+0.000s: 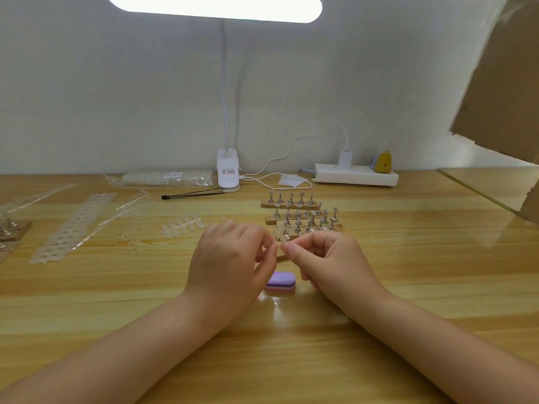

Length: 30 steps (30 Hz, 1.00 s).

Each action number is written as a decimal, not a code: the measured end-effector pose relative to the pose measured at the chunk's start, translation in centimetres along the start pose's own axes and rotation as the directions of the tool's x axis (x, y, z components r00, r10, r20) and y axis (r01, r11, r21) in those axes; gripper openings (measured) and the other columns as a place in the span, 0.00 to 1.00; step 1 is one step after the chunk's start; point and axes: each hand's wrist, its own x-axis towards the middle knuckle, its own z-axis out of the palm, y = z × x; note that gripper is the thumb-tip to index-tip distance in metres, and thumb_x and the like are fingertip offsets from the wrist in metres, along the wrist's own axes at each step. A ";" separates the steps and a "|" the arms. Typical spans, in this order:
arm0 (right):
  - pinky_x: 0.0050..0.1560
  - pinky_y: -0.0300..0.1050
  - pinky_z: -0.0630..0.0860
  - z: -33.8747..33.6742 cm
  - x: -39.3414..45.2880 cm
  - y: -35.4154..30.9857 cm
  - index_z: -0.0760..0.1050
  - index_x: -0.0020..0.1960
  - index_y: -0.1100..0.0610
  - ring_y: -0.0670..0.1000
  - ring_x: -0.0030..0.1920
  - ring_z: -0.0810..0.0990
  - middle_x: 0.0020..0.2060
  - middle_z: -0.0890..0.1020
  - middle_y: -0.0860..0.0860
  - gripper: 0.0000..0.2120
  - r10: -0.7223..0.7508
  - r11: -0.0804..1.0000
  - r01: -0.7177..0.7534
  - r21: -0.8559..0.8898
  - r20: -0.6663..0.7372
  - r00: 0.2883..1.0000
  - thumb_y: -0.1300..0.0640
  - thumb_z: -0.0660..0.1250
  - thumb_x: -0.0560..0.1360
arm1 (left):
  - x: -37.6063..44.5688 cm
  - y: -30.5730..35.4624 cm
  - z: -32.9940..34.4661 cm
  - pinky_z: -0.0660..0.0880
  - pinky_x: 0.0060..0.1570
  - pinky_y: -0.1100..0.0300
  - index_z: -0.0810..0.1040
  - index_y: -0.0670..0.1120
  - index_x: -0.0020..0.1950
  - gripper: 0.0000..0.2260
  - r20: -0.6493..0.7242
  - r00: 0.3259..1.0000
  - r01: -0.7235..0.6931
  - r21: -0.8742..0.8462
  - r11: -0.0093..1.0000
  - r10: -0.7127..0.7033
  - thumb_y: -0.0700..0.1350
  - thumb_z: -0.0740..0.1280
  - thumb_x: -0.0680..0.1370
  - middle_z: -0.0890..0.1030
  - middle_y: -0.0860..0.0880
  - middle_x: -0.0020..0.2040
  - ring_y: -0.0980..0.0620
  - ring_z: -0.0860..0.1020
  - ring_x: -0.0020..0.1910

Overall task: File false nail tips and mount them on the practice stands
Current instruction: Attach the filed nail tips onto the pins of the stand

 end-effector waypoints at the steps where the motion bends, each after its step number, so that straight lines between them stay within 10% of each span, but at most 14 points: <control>1: 0.27 0.33 0.68 -0.1 -0.1 0.1 0.81 0.39 0.55 0.41 0.23 0.72 0.22 0.76 0.49 0.06 -0.102 0.987 0.100 -0.125 -0.010 0.995 0.56 0.72 0.74 | 0.0 0.0 0.0 0.70 0.35 0.55 0.78 0.47 0.39 0.10 0.015 1.000 0.021 0.009 1.000 -0.021 0.48 0.60 0.74 0.73 0.55 0.30 0.51 0.72 0.31; 5: 0.30 0.37 0.69 -0.8 -0.3 0.6 0.82 0.42 0.57 0.45 0.27 0.72 0.26 0.77 0.47 0.03 -0.483 0.666 0.452 -0.593 0.118 0.868 0.59 0.71 0.74 | 0.7 -1.5 -0.2 0.63 0.40 0.56 0.77 0.49 0.41 0.05 0.030 0.963 0.265 0.085 0.961 -0.268 0.46 0.65 0.77 0.73 0.57 0.32 0.50 0.73 0.35; 10: 0.32 0.42 0.73 -0.6 0.1 0.6 0.81 0.41 0.54 0.47 0.27 0.74 0.24 0.77 0.48 0.05 -0.226 0.915 0.214 -0.342 0.005 0.974 0.56 0.70 0.75 | 0.6 -3.6 0.2 0.70 0.48 0.56 0.76 0.54 0.46 0.07 0.262 0.804 0.507 0.168 0.845 -0.534 0.56 0.63 0.77 0.78 0.58 0.42 0.52 0.75 0.47; 14: 0.29 0.32 0.70 -1.1 0.5 0.6 0.81 0.41 0.54 0.40 0.25 0.74 0.23 0.77 0.44 0.04 0.002 0.995 -0.003 -0.102 -0.007 1.000 0.55 0.71 0.74 | 0.3 -3.4 0.6 0.68 0.59 0.53 0.69 0.49 0.68 0.23 0.249 0.828 0.356 0.461 0.813 -0.503 0.60 0.60 0.77 0.73 0.50 0.59 0.49 0.72 0.59; 18: 0.24 0.36 0.66 -1.4 0.8 0.7 0.80 0.40 0.58 0.45 0.23 0.69 0.23 0.74 0.49 0.07 0.150 0.979 -0.149 0.137 0.000 0.989 0.54 0.72 0.72 | 0.6 -2.2 -0.4 0.70 0.45 0.55 0.80 0.51 0.56 0.21 0.207 0.964 0.155 0.057 0.986 -0.164 0.63 0.59 0.75 0.77 0.54 0.45 0.53 0.74 0.45; 24: 0.22 0.36 0.65 -1.9 1.1 0.7 0.80 0.44 0.62 0.45 0.22 0.67 0.24 0.73 0.50 0.11 0.211 0.930 -0.209 0.302 0.026 0.977 0.53 0.72 0.70 | 0.3 -1.1 -0.1 0.70 0.48 0.59 0.82 0.56 0.54 0.17 0.484 0.866 -0.113 -0.048 0.992 0.122 0.64 0.60 0.76 0.79 0.58 0.47 0.56 0.72 0.46; 30: 0.22 0.35 0.64 -2.0 1.4 0.8 0.78 0.48 0.66 0.45 0.22 0.67 0.24 0.72 0.50 0.18 0.237 0.894 -0.242 0.377 0.061 0.970 0.52 0.71 0.67 | 0.6 -1.8 -0.3 0.67 0.44 0.74 0.77 0.56 0.50 0.10 0.330 0.939 0.225 -0.374 0.900 -0.098 0.47 0.74 0.72 0.76 0.60 0.46 0.61 0.73 0.46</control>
